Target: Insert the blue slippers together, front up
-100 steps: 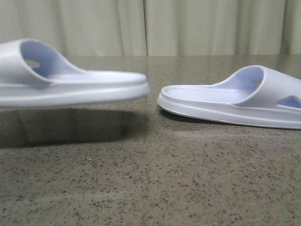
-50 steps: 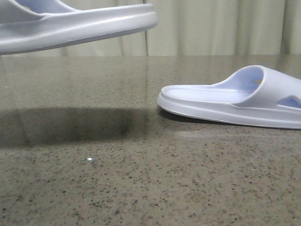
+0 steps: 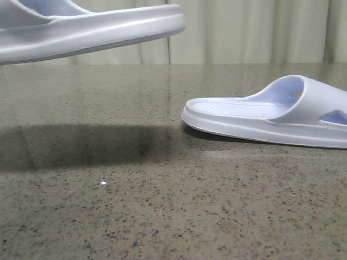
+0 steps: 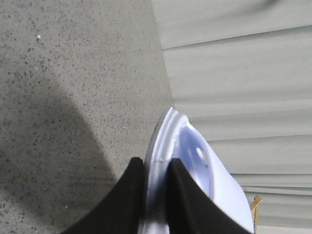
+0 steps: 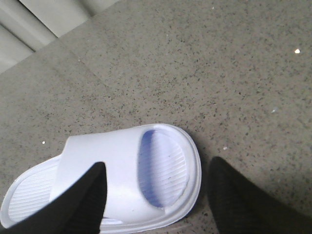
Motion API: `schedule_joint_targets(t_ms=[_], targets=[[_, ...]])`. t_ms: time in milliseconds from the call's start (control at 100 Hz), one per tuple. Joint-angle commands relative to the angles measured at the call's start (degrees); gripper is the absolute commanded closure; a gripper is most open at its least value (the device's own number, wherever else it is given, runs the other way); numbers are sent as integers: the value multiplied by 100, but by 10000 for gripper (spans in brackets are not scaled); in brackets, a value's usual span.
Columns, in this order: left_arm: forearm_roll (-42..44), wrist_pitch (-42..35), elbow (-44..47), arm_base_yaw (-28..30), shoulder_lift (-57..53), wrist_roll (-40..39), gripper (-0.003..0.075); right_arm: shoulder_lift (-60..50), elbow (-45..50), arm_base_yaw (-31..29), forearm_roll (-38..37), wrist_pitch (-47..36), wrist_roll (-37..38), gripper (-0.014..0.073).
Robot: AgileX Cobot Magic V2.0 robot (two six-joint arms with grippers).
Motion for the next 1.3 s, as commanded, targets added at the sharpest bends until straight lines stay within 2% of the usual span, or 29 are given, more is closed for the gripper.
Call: schedule_joint_targets(t_ms=[0, 530, 1290], targets=[[-148, -85, -151, -37, 17, -17, 704, 325, -203, -29, 128, -621, 16, 207], [-148, -85, -151, -37, 17, -17, 704, 1509, -203, -29, 537, -998, 16, 207], [-148, -85, -151, -37, 17, -17, 704, 2206, -203, -29, 701, -1206, 16, 207]])
